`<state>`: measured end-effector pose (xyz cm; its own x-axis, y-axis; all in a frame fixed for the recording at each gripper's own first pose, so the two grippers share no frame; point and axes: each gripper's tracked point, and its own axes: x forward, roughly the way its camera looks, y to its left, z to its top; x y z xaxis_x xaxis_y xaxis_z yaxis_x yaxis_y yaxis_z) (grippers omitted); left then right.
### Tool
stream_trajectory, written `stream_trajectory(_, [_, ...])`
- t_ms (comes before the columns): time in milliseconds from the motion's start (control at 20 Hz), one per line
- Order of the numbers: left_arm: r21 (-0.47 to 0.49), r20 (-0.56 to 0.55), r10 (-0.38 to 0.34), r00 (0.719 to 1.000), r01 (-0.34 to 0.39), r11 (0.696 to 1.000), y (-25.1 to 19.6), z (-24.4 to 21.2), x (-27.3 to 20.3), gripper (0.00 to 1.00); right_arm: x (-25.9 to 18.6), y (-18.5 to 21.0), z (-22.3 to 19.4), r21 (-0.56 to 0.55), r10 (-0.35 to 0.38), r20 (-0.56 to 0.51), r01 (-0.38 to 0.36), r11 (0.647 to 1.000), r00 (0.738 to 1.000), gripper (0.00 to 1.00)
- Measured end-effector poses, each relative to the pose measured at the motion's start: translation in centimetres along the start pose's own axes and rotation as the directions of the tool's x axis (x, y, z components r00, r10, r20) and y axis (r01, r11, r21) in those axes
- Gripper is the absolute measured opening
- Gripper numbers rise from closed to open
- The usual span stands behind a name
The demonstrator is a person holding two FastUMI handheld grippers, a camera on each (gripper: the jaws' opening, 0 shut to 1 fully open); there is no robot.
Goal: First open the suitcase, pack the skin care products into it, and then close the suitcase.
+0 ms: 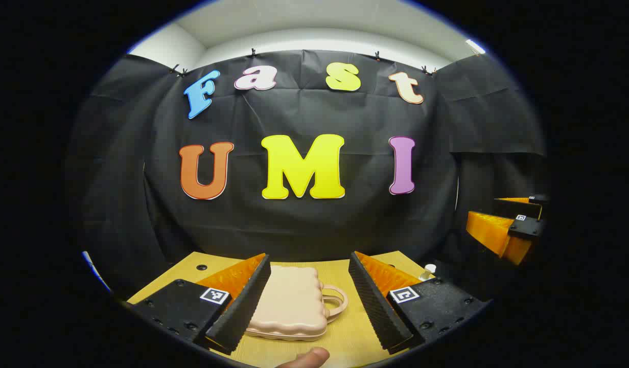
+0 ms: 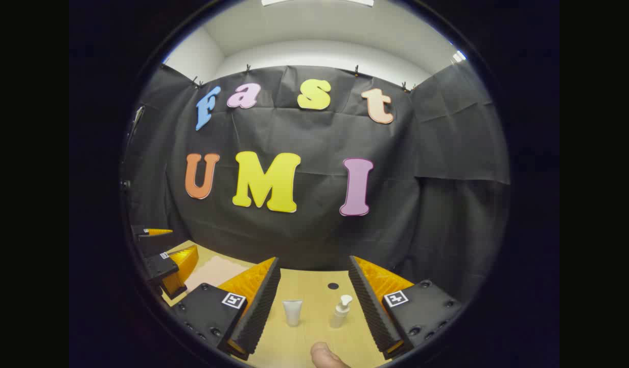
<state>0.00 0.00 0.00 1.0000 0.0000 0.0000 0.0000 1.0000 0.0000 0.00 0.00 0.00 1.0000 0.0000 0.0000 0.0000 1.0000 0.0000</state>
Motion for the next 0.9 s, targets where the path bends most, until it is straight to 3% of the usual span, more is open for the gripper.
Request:
stream_trajectory(300, [0.036,0.008,-0.006,1.0,0.005,0.999,-1.2,-0.3,0.4,0.98,0.9,-1.0,-0.5,-0.014,0.011,-0.006,-0.011,1.0,1.0,0.79])
stream_trajectory(750, [0.013,-0.029,0.006,1.0,-0.006,1.0,-1.7,-1.5,1.4,0.98,2.2,-2.2,-1.2,-0.015,0.023,-0.022,-0.024,1.0,0.999,0.79])
stream_trajectory(900, [0.06,-0.019,0.01,1.0,-0.009,0.998,-1.8,-2.2,2.2,0.98,2.6,-3.4,-1.4,-0.025,0.012,-0.026,-0.012,1.0,1.0,0.79])
